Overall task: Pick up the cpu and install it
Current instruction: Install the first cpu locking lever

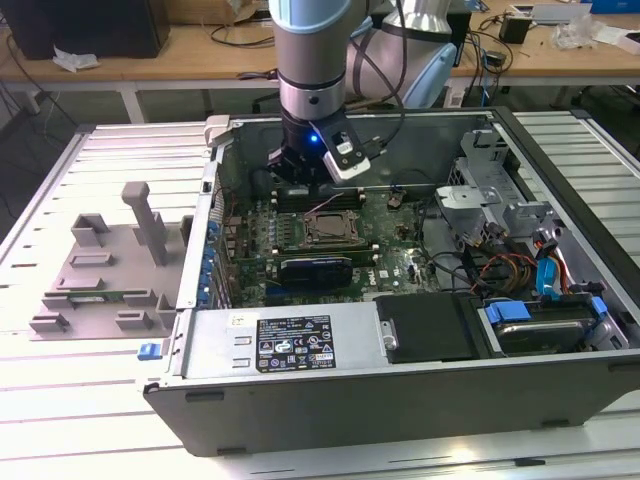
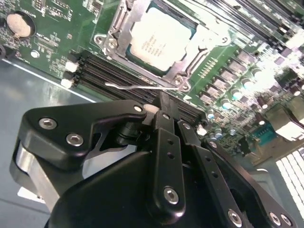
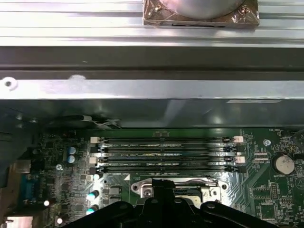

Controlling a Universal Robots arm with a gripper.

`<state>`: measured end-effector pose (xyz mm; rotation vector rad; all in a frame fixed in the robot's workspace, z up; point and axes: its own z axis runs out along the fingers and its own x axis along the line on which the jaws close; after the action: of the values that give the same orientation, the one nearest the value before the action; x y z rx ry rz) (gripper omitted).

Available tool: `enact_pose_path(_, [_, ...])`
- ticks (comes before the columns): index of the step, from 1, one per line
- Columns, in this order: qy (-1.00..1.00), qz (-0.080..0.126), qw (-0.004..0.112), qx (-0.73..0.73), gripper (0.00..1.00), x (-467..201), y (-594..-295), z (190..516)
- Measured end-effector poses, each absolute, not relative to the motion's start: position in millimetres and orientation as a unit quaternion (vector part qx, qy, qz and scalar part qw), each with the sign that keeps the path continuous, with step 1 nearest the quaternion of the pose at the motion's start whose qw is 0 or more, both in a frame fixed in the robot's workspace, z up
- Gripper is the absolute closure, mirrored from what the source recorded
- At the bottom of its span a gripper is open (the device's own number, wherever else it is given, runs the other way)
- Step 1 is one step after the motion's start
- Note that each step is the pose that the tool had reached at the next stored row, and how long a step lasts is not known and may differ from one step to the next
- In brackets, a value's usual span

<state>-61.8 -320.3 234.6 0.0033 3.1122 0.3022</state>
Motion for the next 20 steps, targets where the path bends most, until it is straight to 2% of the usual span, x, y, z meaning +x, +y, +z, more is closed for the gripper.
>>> enact_pose_path(12, [0.995, 0.097, 0.008, 0.002, 0.89, -50.1, -316.8, 223.5])
enact_pose_path(14, [0.995, 0.097, 0.011, 0.002, 0.89, -50.0, -316.3, 220.9])
enact_pose_path(20, [0.995, 0.097, 0.012, 0.002, 0.89, -50.1, -316.1, 218.9])
